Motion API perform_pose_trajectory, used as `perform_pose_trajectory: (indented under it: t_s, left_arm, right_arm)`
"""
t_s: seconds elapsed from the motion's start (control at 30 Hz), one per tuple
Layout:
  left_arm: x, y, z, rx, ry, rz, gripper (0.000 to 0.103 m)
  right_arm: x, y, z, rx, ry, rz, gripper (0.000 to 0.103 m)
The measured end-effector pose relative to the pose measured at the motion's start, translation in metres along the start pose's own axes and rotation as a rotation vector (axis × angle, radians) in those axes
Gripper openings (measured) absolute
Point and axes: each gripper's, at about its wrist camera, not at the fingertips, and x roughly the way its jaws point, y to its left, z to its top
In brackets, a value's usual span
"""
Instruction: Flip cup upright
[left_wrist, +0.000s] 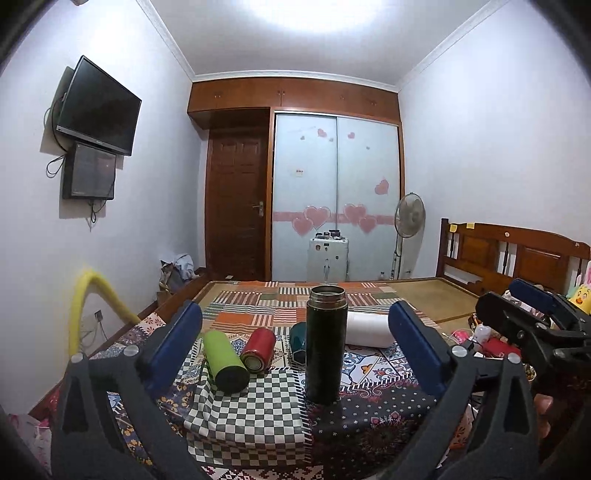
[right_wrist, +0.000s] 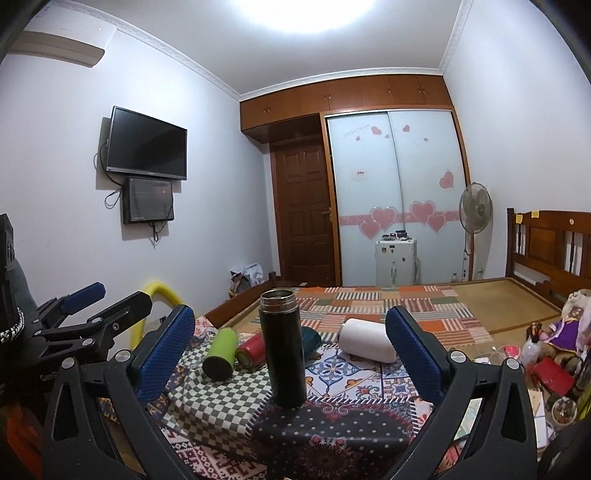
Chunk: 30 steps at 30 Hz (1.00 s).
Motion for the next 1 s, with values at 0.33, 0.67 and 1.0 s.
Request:
perform_pose_trajectory:
  t_s: [0.33, 0.67, 1.0]
  left_arm:
    - [0.0009, -0.0023, -0.0011, 0.010, -0.001, -0.003, 0.103]
    - [0.0036, -0.0019, -0.0010, 0.006, 0.000, -0.014, 0.103]
    - [0.0043, -0.0021, -0.0009, 0.007, 0.006, -0.030, 0.103]
  right_arm:
    - [-0.0027, -0.0027, 0.0005, 0.007, -0.003, -0.010, 0.103]
    - [-0.0056, -0.0016, 0.0003, 0.003, -0.007, -0.026, 0.103]
    - [-0.0053, -0.0020, 0.0007, 0.002, -0.009, -0.029, 0.103]
